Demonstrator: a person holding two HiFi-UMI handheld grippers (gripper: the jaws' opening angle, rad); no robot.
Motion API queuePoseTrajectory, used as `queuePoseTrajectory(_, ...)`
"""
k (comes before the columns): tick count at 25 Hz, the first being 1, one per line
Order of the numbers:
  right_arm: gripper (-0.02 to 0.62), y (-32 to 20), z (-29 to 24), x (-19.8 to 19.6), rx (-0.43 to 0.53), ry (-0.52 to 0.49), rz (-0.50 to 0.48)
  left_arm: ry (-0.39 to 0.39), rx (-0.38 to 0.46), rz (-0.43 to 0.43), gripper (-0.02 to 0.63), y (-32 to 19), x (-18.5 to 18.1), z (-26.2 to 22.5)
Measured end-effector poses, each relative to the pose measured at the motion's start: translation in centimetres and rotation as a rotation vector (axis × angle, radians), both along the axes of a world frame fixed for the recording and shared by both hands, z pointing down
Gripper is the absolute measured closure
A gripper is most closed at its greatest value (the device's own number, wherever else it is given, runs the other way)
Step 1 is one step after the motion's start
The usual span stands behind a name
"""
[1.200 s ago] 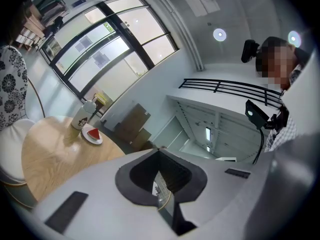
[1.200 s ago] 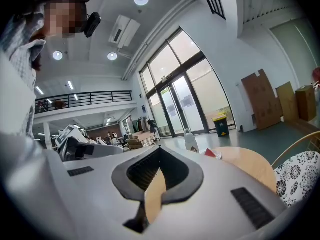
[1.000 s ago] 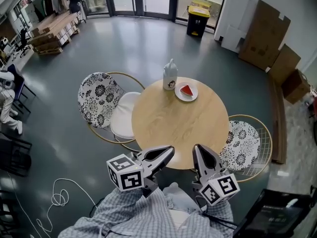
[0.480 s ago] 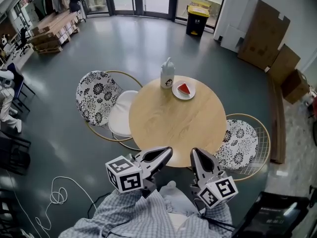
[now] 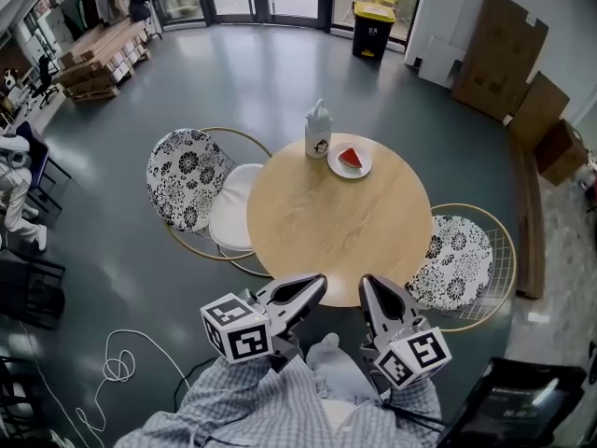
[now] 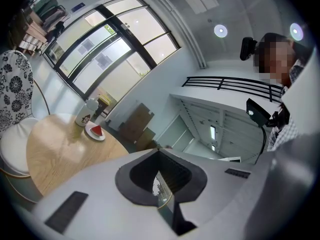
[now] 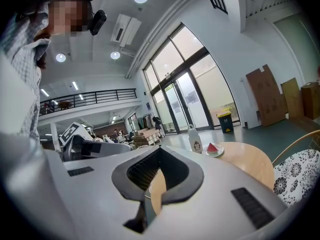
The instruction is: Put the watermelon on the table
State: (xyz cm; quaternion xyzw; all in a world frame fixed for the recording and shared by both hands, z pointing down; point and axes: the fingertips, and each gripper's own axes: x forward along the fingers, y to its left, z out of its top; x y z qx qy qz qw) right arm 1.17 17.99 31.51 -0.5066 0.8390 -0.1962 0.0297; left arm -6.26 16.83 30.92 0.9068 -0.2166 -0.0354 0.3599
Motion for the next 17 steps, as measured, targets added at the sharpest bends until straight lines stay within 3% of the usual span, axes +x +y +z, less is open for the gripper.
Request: queuePoseTrajectory(17,0.588,-0.45,0.45,-0.16,-0.012,0.016,0.006,0.028,-0.004,-0.003,0.598,-0.74,0.21,-0.44)
